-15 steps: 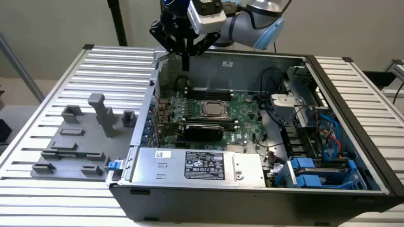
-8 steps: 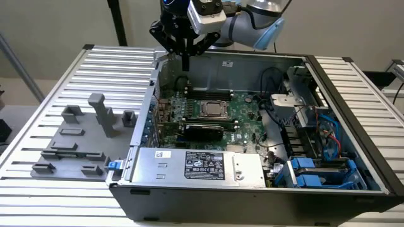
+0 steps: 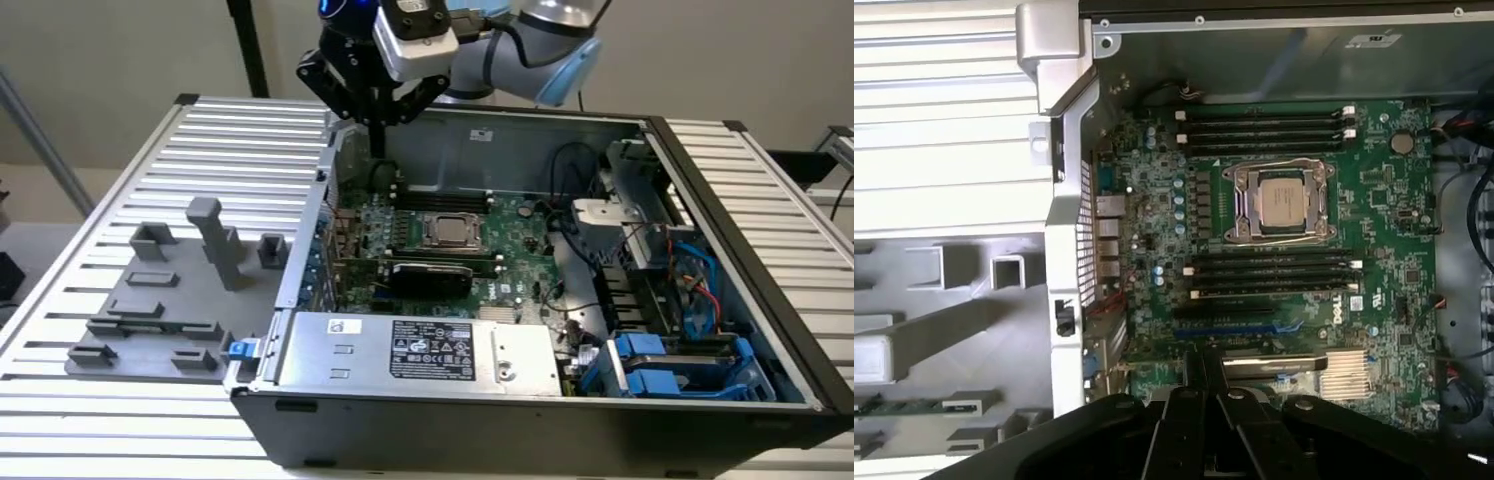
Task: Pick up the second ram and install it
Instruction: 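Reach for the second ram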
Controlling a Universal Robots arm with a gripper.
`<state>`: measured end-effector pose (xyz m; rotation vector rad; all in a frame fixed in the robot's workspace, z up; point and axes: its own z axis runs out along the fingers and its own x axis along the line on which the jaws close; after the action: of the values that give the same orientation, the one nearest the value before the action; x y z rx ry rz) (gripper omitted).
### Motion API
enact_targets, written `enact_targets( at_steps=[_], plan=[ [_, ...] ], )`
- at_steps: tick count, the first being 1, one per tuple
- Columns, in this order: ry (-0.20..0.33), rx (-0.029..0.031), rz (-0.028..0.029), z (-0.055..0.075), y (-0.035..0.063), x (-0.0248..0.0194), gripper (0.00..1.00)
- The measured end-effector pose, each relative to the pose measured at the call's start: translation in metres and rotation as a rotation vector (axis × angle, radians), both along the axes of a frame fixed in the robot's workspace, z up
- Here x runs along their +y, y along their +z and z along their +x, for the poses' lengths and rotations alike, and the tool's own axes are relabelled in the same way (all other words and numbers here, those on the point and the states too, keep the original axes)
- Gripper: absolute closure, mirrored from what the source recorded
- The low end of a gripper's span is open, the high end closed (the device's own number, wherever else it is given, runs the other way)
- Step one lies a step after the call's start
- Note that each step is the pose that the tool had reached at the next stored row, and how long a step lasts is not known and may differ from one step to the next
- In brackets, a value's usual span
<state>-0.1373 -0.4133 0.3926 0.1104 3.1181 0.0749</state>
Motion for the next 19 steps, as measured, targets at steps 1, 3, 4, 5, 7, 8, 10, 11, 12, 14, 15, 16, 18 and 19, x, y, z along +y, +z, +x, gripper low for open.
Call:
enact_targets(
  at_steps=[1,3,4,5,7,8,10,11,12,14,15,16,18,19],
  plan=[
    [0.0,0.0,0.0,-0.004,0.0,-0.0019,0.89],
    [0.0,-0.0001,0.0001,-0.013,-0.0001,-0.0052,0.89],
    [0.0,-0.0001,0.0001,-0.018,-0.0001,-0.0067,0.89],
    [0.0,-0.0001,0.0,-0.022,-0.0001,-0.0082,0.89],
    [0.0,0.0,0.0,-0.032,-0.0001,-0.011,0.89],
    [0.0,-0.0001,0.0001,-0.036,-0.0002,-0.0123,0.89],
    [0.0,-0.0001,0.0,-0.045,-0.0003,-0.0147,0.89],
    [0.0,-0.0001,0.0,-0.05,-0.0004,-0.0157,0.89],
    [0.0,-0.0001,0.0001,-0.054,-0.0006,-0.0166,0.89],
    [0.0,0.0,0.0,-0.063,-0.0009,-0.0184,0.89],
    [0.0,-0.0001,0.0,-0.068,-0.0011,-0.0192,0.89],
    [0.0,-0.0001,0.0,-0.072,-0.0013,-0.02,0.89],
    [0.0,-0.0001,0.0001,-0.081,-0.0019,-0.0214,0.89],
    [0.0,0.0,0.0,-0.086,-0.0022,-0.0222,0.89]
  ],
)
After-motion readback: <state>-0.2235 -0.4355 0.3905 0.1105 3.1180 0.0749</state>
